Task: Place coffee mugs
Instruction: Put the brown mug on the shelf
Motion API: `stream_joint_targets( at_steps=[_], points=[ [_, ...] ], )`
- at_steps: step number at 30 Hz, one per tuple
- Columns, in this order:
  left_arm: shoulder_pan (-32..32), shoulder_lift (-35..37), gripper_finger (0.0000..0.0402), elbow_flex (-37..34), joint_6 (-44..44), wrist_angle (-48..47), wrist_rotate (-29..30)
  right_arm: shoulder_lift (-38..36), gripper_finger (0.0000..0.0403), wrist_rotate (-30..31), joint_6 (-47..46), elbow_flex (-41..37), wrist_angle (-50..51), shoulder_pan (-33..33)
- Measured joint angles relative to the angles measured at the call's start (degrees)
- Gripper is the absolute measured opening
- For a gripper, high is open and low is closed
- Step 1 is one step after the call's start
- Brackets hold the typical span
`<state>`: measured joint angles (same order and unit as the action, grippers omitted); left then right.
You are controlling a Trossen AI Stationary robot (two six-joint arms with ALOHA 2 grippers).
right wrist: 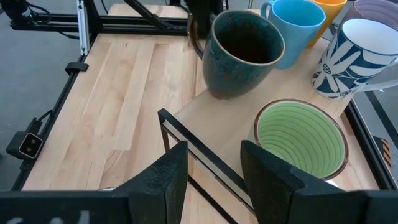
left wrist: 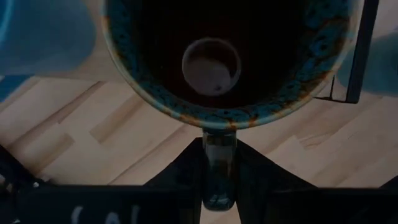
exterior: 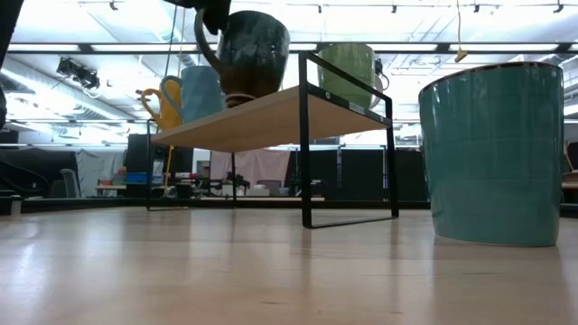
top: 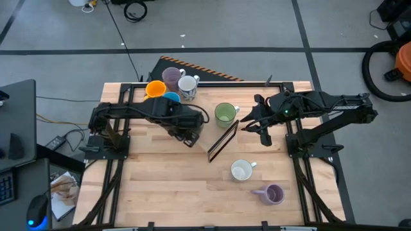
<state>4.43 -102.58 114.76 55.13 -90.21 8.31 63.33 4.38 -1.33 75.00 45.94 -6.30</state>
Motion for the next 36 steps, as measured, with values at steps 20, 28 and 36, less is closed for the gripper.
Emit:
stream_joint_targets(
  at_steps=[20, 28, 36],
  points=[
    [-1.39, 1.02, 0.007, -0.02, -4.79, 0.16, 2.29, 0.0, 0.0154, 0.0, -0.15, 0.0, -0.13, 0.01],
    [-1.16, 1.0, 0.007, -5.26, -2.97, 0.31, 2.09, 0.0, 0.0154, 0.0, 0.31, 0.0, -0.29, 0.01],
    [-0.97, 1.13, 0.007, -6.49, -1.75, 0.31, 2.19, 0.0, 0.0154, -0.01, 0.11, 0.0, -0.21, 0.01]
  ],
)
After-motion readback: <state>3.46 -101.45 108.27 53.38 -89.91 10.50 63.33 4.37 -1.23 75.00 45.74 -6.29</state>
